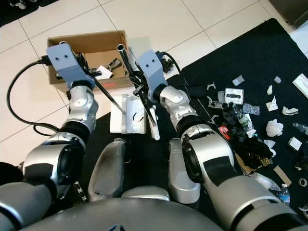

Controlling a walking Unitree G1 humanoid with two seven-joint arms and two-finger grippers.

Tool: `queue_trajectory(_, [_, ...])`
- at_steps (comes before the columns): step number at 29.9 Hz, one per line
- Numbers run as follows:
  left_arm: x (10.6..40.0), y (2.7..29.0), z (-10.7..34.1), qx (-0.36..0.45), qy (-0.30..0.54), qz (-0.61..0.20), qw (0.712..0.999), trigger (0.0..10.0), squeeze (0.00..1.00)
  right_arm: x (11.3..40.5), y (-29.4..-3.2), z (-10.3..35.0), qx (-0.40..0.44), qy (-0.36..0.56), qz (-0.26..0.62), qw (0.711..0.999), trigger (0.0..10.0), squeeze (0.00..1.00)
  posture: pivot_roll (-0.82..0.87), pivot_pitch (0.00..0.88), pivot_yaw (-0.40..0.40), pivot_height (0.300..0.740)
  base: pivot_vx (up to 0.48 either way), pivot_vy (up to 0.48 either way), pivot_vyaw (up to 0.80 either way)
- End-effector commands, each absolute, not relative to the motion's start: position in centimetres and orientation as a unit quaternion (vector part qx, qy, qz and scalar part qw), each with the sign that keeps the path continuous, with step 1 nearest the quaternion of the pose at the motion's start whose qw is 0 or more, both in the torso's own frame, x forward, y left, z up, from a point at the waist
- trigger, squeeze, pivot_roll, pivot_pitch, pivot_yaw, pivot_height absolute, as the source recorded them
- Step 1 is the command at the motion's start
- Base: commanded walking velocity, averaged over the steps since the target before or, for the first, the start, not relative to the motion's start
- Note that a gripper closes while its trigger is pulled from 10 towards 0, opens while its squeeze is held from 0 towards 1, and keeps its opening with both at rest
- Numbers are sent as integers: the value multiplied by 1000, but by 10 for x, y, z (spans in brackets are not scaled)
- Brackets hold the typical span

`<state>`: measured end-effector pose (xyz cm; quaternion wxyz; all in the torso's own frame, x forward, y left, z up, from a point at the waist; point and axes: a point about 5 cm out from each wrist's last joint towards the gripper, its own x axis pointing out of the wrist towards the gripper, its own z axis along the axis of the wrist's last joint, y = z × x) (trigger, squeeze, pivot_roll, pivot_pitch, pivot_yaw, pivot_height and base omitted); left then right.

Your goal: Sweep floor

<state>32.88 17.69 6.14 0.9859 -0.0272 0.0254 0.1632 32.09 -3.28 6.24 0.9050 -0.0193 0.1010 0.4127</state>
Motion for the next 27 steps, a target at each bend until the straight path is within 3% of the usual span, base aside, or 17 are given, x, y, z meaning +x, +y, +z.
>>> queue_trajectory(1, [311, 177, 32, -22, 96, 172, 980, 10000, 0, 302, 13, 65, 16, 100, 485, 869, 10000, 0, -11, 207, -51, 740, 0, 0, 0])
queue_trajectory(4, [311, 176, 32, -23, 97, 171, 980, 10000, 0, 296, 19, 64, 15, 103, 516, 850, 10000, 0, -11, 207, -51, 740, 0, 0, 0])
queue_trajectory(7, [312, 174, 32, -25, 98, 171, 980, 10000, 0, 285, 31, 67, 45, 101, 579, 808, 10000, 0, -14, 210, -53, 740, 0, 0, 0])
queue_trajectory(12, [312, 174, 32, -26, 98, 170, 980, 10000, 0, 290, 37, 85, 92, 74, 594, 795, 10000, 0, -18, 210, -52, 740, 0, 0, 0])
queue_trajectory(14, [312, 173, 32, -26, 98, 169, 980, 10000, 0, 312, 32, 113, 107, 17, 549, 829, 10000, 0, -22, 211, -51, 740, 0, 0, 0])
queue_trajectory(16, [312, 173, 32, -26, 98, 169, 980, 10000, 0, 312, 32, 113, 107, 17, 549, 829, 10000, 0, -22, 211, -51, 740, 0, 0, 0])
queue_trajectory(21, [313, 172, 32, -28, 98, 168, 980, 10000, 0, 338, 10, 134, 104, -24, 470, 876, 10000, 0, -25, 212, -52, 740, 0, 0, 0])
queue_trajectory(27, [313, 171, 32, -28, 98, 168, 981, 10000, 0, 347, -9, 133, 101, -22, 433, 895, 10000, 0, -28, 213, -49, 740, 0, 0, 0])
